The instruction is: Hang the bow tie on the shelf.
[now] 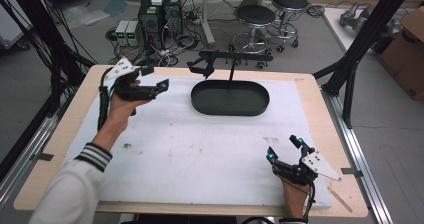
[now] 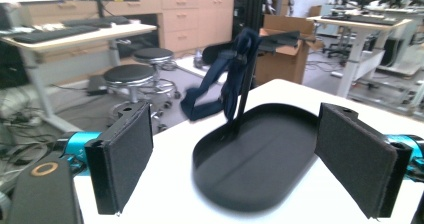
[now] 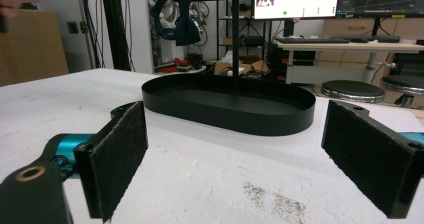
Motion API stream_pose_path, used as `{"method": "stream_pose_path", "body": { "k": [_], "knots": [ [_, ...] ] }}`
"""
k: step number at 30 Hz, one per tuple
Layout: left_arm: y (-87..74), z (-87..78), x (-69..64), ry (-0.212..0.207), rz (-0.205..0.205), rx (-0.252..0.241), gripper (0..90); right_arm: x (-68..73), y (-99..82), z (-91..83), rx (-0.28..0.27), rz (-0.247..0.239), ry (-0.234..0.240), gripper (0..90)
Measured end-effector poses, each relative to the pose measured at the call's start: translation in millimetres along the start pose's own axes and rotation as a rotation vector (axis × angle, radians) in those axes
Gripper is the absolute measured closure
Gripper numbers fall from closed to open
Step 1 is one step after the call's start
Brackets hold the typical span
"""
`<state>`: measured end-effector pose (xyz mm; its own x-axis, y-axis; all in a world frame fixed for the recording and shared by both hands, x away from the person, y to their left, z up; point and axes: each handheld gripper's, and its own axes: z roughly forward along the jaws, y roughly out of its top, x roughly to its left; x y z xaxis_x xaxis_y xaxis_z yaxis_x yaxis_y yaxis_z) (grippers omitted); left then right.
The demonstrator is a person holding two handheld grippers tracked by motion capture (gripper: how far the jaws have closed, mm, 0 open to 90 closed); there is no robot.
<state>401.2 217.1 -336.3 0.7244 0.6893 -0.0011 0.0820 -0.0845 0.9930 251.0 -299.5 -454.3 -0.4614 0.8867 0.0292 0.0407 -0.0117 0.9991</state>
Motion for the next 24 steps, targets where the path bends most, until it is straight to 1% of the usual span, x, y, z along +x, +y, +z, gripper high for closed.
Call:
{"method": "stream_pose_path", "body": {
  "k": [2,4,6,7,8,10,12,13,14,15,16,17,19,20,22,23,24],
  "knots": [
    [-12.8,-22.7,-4.7,0.010,0.021,-0.001,16.3,-0.1,0.0,0.5,-0.001,-0.008,0.000,10.3],
    [-27.1,-44.7,-10.5,-0.002,0.028,-0.002,16.3,0.1,0.0,0.6,-0.001,-0.009,0.000,10.3],
    [-44.1,-64.7,-16.6,-0.012,0.022,-0.018,16.3,0.4,0.0,0.4,0.001,-0.005,0.000,10.3],
    [-53.0,-73.4,-19.2,-0.016,0.014,-0.016,16.3,0.5,0.1,0.4,0.001,-0.006,-0.001,10.3],
    [-61.7,-81.4,-21.4,-0.011,0.018,-0.014,16.3,0.7,0.0,0.3,0.003,-0.004,-0.003,10.3],
    [-79.1,-95.2,-24.3,-0.005,0.011,-0.014,16.3,0.6,0.1,0.6,0.003,-0.006,-0.003,10.3],
    [-94.8,-106.8,-25.7,0.011,-0.008,-0.026,16.3,0.4,0.2,0.9,0.002,-0.010,-0.004,10.3],
    [-101.6,-112.0,-26.5,0.024,-0.020,-0.040,16.3,0.3,0.2,1.0,0.001,-0.013,-0.003,10.3],
    [-105.9,-115.2,-27.2,0.028,-0.028,-0.047,16.3,0.4,0.1,0.9,0.003,-0.014,-0.004,10.3],
    [-111.8,-120.3,-28.7,0.037,-0.027,-0.055,16.3,1.1,0.1,0.7,0.008,-0.008,-0.004,10.3],
    [-116.1,-123.6,-30.1,0.041,-0.028,-0.064,16.3,0.6,0.2,1.0,0.003,-0.016,-0.004,10.3],
    [-119.8,-126.7,-31.1,0.036,-0.031,-0.068,16.2,1.1,0.1,0.7,0.007,-0.009,-0.003,10.3],
    [-127.2,-131.5,-32.3,0.045,-0.025,-0.086,15.4,0.5,0.2,1.0,0.002,-0.015,-0.004,10.3],
    [-129.7,-133.1,-31.9,0.049,-0.029,-0.088,15.4,0.5,0.2,0.9,0.004,-0.016,-0.004,10.3],
    [-131.9,-134.9,-31.2,0.064,-0.039,-0.109,14.9,1.2,0.1,0.6,0.008,-0.010,-0.003,10.3],
    [-132.6,-135.2,-31.2,0.068,-0.033,-0.125,14.9,1.1,0.1,0.7,0.004,-0.013,-0.003,10.3],
    [-133.6,-135.2,-31.5,0.069,-0.018,-0.134,14.9,0.9,0.0,0.6,0.002,-0.014,-0.002,10.3]
  ]
}}
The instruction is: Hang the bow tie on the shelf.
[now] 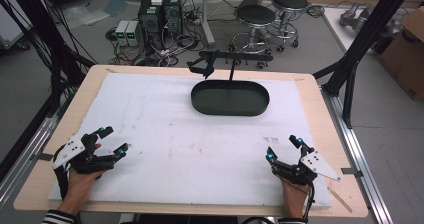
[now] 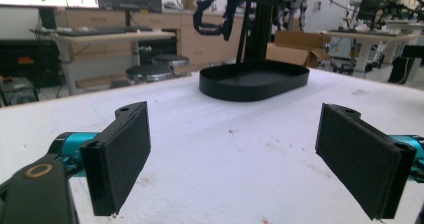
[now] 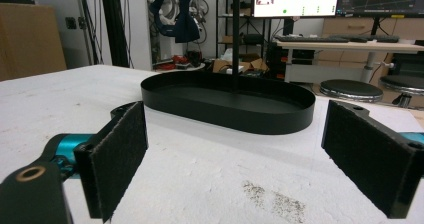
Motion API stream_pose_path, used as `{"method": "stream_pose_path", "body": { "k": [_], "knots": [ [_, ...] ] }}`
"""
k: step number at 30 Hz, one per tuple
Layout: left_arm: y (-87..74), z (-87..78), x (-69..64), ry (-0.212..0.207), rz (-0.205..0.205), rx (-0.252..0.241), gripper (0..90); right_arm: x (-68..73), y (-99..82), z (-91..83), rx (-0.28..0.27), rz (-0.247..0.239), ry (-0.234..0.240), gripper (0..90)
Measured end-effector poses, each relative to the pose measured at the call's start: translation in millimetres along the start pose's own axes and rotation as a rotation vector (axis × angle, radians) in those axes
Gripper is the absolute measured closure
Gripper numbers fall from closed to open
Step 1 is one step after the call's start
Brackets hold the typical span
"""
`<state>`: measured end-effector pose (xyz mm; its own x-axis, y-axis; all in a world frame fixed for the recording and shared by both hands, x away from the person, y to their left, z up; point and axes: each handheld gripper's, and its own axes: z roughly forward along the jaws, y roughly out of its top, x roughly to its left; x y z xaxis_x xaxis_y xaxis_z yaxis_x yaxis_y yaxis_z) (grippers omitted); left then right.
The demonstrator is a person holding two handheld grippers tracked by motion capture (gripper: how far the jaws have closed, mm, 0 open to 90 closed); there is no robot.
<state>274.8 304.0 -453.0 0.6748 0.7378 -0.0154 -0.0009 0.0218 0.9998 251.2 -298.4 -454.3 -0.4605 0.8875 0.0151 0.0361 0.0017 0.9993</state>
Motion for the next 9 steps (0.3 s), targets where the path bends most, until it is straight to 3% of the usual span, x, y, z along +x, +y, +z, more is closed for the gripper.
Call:
{"method": "stream_pose_path", "body": {
  "k": [3,9],
  "knots": [
    [-1.2,0.2,-1.0,0.013,0.019,-0.002,14.9,-0.3,-0.1,-0.2,-0.007,-0.006,0.000,10.3],
    [-1.8,-0.8,-0.6,0.010,0.010,-0.011,14.9,0.6,-0.4,-1.2,-0.005,0.000,-0.002,10.3]
  ]
}}
